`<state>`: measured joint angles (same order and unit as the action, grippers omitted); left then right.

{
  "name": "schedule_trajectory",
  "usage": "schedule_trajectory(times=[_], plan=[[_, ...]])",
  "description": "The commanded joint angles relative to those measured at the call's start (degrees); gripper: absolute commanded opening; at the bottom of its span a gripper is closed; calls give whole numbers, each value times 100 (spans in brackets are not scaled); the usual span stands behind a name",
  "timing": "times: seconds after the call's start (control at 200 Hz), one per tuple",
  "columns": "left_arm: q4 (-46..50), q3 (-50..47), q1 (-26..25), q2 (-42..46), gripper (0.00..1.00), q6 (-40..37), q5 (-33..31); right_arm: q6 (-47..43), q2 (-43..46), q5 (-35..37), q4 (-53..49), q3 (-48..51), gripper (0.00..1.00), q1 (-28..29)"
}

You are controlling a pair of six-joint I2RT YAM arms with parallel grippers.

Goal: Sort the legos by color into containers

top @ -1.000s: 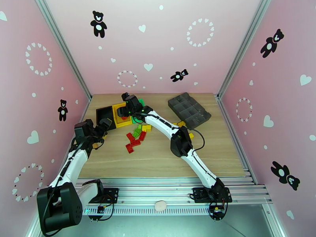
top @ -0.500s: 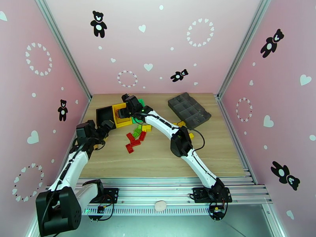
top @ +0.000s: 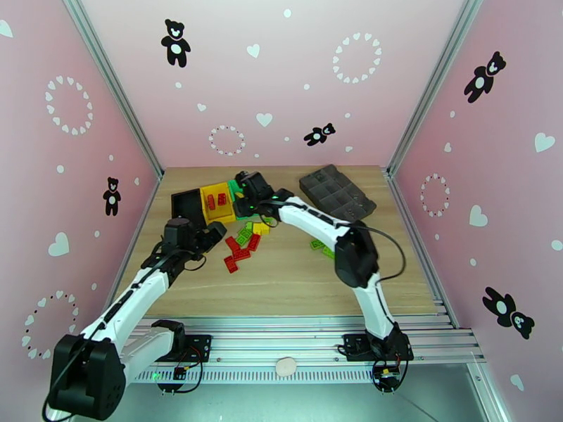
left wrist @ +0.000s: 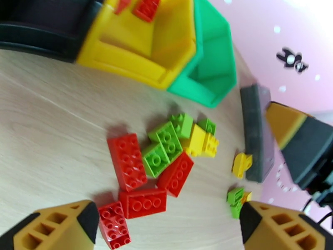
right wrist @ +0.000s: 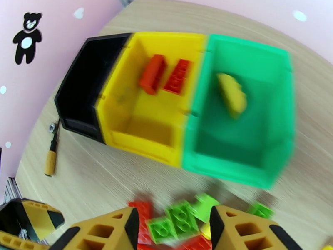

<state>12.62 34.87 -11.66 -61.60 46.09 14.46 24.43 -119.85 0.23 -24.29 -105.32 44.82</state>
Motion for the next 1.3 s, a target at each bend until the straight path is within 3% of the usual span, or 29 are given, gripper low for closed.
schedule_trajectory(times=[0.0, 0.2, 0.435, 0.661, 1.296], plan=[[66, 279, -462, -281, 94, -126, -504, -61, 572, 352, 177, 797, 53, -304], [-118, 505, -1174, -779, 98, -100, -821, 23, 1352, 543, 405, 2390, 62, -951], [-328, 830, -1594, -1396, 98, -65, -892, 87, 1986, 680, 549, 3665, 67, -1672], [-383, 1023, -1708, -1679, 97, -63, -875, 88, 1787, 609, 391, 3702, 63, -1880], [-94, 1039, -1711, -1414, 98, -199, -1122, 221, 1115, 619, 437, 3650, 58, -1878]])
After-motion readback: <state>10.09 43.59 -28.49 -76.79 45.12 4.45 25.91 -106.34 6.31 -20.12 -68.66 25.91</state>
